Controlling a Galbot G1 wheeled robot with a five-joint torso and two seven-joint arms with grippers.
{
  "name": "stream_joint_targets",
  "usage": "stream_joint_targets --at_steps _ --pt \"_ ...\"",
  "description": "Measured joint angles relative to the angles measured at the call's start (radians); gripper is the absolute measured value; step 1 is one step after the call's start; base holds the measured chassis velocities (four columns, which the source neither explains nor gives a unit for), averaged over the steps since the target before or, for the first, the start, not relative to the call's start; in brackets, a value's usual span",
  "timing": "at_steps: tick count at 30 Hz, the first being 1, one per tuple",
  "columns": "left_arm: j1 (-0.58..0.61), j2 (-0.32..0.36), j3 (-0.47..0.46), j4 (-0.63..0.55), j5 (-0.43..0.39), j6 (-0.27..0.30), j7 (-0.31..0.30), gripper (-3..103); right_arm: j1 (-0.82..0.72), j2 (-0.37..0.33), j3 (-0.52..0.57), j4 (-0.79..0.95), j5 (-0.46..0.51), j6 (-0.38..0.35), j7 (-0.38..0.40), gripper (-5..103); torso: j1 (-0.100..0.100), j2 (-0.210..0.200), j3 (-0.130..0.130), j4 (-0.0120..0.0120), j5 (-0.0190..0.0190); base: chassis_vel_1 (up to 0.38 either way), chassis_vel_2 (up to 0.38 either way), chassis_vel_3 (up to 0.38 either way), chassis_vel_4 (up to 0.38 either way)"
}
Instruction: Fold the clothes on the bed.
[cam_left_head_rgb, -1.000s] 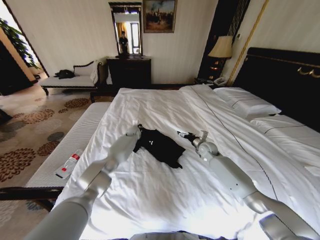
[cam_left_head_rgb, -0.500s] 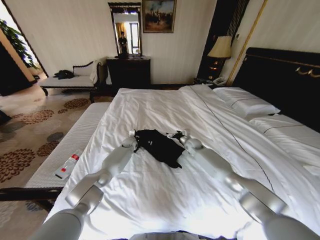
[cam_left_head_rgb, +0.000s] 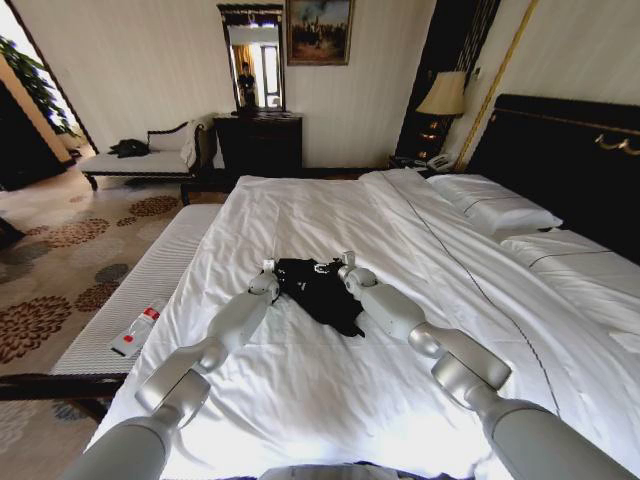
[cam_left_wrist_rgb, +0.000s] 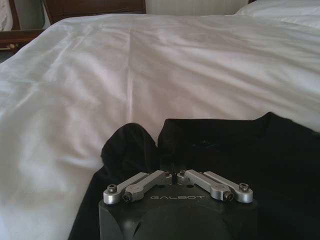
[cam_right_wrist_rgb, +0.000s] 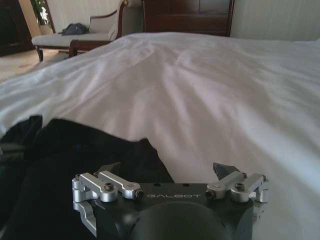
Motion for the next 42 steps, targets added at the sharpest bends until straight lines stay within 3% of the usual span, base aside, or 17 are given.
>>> stream_joint_targets --at_steps 3,5,7,8,15,17,20,23,26,42 --pt "-0.002 -0.006 0.011 0.000 -0.004 0.000 0.002 0 -0.003 0.003 0.000 -0.014 -0.005 0.000 -0.008 101 0.000 0.000 0.000 -0.0009 0.0000 0.000 0.000 0.000 0.000" --pt "-0.003 -0.007 0.013 0.000 -0.004 -0.001 0.002 0 -0.003 0.007 0.000 -0.019 -0.005 -0.001 -0.010 96 0.000 0.000 0.000 -0.0009 0.0000 0.000 0.000 0.000 0.000" --pt "-0.001 -0.009 0.016 0.000 -0.002 -0.001 0.003 0 -0.003 0.018 -0.006 -0.030 -0.002 -0.003 -0.018 75 0.000 0.000 0.000 -0.0002 0.0000 0.000 0.000 0.000 0.000" --pt "-0.001 -0.009 0.016 0.000 -0.002 -0.001 0.003 0 -0.003 0.018 -0.006 -0.030 -0.002 -0.003 -0.018 75 0.000 0.000 0.000 -0.0002 0.0000 0.000 0.000 0.000 0.000" --pt "0.002 -0.007 0.016 0.003 -0.002 -0.001 0.004 0 -0.008 0.021 -0.026 -0.025 0.000 -0.006 -0.024 42 0.000 0.000 0.000 -0.0004 -0.0001 0.000 0.000 0.000 0.000" --pt "0.002 -0.006 0.017 0.003 -0.002 -0.001 0.005 0 -0.009 0.020 -0.026 -0.024 0.000 -0.006 -0.023 42 0.000 0.000 0.000 -0.0005 0.0000 0.000 0.000 0.000 0.000" --pt "0.003 -0.005 0.019 0.005 -0.003 -0.001 0.005 0 -0.010 0.018 -0.026 -0.016 0.000 -0.006 -0.020 26 0.000 0.000 0.000 -0.0004 0.0000 0.000 0.000 0.000 0.000" --pt "0.003 -0.005 0.019 0.007 -0.003 -0.001 0.006 0 -0.010 0.017 -0.026 -0.012 0.000 -0.005 -0.017 20 0.000 0.000 0.000 -0.0003 -0.0001 0.000 0.000 0.000 0.000" --pt "0.003 -0.005 0.019 0.007 -0.003 -0.001 0.007 0 -0.010 0.016 -0.027 -0.001 -0.004 -0.004 -0.012 4 0.000 0.000 0.000 -0.0003 0.0000 0.000 0.000 0.000 0.000" --pt "0.002 -0.008 0.016 -0.003 -0.003 0.002 0.005 0 -0.031 -0.004 -0.017 0.045 -0.012 0.008 0.011 0 0.000 0.000 0.000 -0.0002 0.0001 0.000 0.000 0.000 0.000"
